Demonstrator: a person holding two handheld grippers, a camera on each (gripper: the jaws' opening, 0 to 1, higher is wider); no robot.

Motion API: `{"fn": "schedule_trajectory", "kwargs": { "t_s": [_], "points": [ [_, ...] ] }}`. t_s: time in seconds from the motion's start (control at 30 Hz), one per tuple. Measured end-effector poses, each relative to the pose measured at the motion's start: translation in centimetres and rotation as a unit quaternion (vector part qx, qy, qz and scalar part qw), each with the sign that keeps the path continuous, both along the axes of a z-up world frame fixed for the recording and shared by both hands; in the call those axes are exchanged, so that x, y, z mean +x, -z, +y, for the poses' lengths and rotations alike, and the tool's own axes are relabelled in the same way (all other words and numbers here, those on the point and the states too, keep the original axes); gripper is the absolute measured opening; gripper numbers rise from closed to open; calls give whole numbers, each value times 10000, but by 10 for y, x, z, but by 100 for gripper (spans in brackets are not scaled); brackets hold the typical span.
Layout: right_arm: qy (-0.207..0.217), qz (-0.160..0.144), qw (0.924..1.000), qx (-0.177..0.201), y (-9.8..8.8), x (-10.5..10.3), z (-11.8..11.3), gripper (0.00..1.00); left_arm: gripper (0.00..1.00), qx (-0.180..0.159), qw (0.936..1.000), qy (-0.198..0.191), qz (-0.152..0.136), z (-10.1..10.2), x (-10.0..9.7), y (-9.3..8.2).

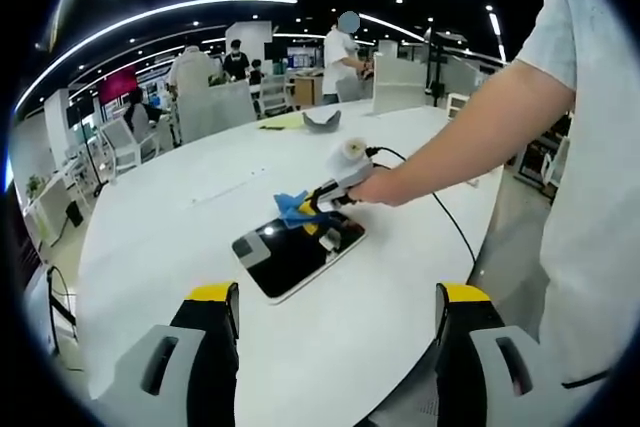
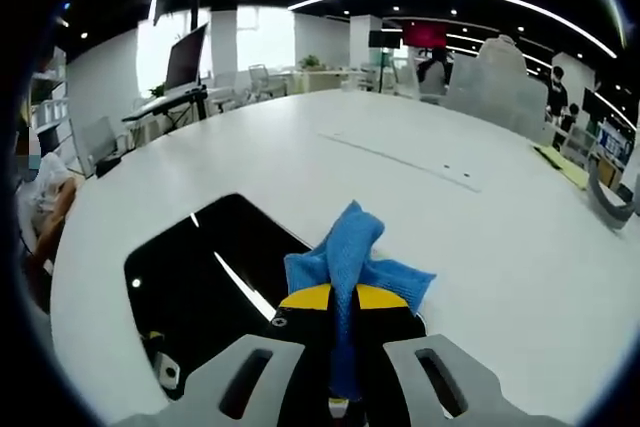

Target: Wipe the mirror surface with the cleaning cloth until all visible marks leave the cleaned area.

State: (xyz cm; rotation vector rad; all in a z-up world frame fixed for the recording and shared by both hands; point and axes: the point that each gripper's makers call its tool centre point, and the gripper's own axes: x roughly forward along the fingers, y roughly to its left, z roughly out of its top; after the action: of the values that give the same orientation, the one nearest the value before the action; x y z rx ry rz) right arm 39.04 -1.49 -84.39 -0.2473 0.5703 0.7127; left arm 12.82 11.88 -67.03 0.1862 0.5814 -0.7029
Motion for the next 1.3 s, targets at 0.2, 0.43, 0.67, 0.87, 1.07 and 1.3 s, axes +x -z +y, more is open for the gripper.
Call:
{"fn": "schedule_trajectory", "kwargs": {
  "t_s": [0.2, 0.43, 0.67, 0.87, 1.07, 1.3],
  "points": [
    [77, 81, 9999, -18, 1, 5, 2, 2, 81, -12, 10000, 31, 19, -2, -1, 2],
    [191, 275, 9993, 155, 2, 8, 7, 2, 81, -40, 10000, 20, -2, -3, 1, 0],
    [114, 248, 9996, 94, 3, 7, 9, 2, 80, -93, 10000, 13, -19, -2, 0, -2],
    [-21, 236, 9997, 62, 3, 1, 13, 2, 80, -93, 10000, 10, -36, 0, -2, -3],
    [-52, 206, 9998, 48, 1, -6, 17, 2, 80, -93, 9999, -21, -63, 4, -4, -5],
    [-120, 217, 9997, 49, 1, -13, 20, 2, 80, -39, 10000, -29, -75, 5, -12, -7]
  ]
}}
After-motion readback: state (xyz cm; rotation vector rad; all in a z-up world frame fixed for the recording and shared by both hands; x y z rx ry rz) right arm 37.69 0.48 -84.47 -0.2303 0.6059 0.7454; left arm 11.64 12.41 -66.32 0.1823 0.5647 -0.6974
